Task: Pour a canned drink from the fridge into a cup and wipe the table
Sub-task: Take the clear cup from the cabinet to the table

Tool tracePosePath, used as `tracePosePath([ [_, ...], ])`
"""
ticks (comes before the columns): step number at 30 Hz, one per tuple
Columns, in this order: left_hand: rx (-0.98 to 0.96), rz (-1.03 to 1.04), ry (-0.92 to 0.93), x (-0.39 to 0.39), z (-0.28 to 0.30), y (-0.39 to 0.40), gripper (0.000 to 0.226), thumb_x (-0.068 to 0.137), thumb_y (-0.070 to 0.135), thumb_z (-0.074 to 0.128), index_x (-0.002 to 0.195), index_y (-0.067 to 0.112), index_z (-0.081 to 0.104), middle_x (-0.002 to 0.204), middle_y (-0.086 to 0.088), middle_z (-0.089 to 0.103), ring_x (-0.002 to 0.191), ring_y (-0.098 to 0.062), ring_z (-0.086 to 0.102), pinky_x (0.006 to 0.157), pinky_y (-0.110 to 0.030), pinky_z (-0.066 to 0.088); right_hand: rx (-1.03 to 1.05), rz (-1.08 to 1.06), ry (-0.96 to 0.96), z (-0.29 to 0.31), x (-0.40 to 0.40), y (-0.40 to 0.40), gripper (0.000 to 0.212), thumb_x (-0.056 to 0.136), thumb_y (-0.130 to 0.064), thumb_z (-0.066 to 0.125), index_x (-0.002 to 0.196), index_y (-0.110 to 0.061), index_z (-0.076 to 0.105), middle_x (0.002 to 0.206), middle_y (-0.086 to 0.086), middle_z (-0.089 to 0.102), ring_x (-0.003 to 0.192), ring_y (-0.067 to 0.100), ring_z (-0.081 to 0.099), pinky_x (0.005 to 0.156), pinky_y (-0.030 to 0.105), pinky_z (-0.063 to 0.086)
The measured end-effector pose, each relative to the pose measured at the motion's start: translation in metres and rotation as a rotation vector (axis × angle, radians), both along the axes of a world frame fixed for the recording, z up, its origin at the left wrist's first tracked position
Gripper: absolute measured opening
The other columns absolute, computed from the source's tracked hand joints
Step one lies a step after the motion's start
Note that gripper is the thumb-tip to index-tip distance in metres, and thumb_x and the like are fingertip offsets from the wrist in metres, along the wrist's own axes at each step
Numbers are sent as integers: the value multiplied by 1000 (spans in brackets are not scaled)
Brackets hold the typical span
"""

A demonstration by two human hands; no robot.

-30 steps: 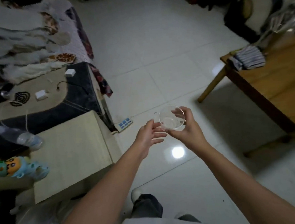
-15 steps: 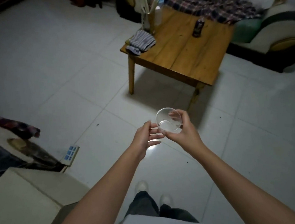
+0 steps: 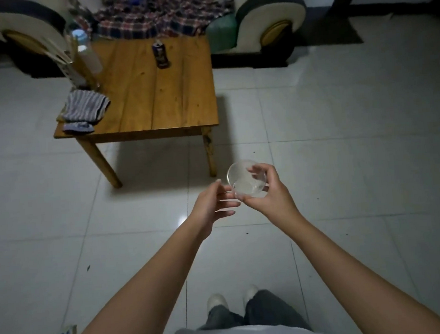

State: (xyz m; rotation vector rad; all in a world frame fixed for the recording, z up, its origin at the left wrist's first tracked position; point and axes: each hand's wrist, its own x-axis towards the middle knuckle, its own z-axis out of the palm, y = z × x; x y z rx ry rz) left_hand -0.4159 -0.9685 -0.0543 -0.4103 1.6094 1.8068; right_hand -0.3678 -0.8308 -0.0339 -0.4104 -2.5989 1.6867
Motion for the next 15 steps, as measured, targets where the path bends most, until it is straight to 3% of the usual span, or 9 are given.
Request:
tracePosePath([
  [7, -20, -148, -16, -31, -9, 39, 40, 100, 34, 30, 97, 8, 61, 83, -9, 66, 77, -22, 65, 82, -38, 52, -9, -139, -74, -11, -17, 33, 70, 70, -29, 79, 126, -26, 37, 134, -9, 45, 118, 16, 45, 92, 30, 45],
  [15, -53, -179, -28, -104, -19, 104, 44, 99, 33, 31, 110, 1, 60, 78, -6, 64, 70, -20, 66, 73, -34, 54, -75, -156, -66, -28, -85, 99, 69, 68, -27, 80, 123, -25, 38, 131, -6, 50, 122, 16, 46, 99, 29, 40],
])
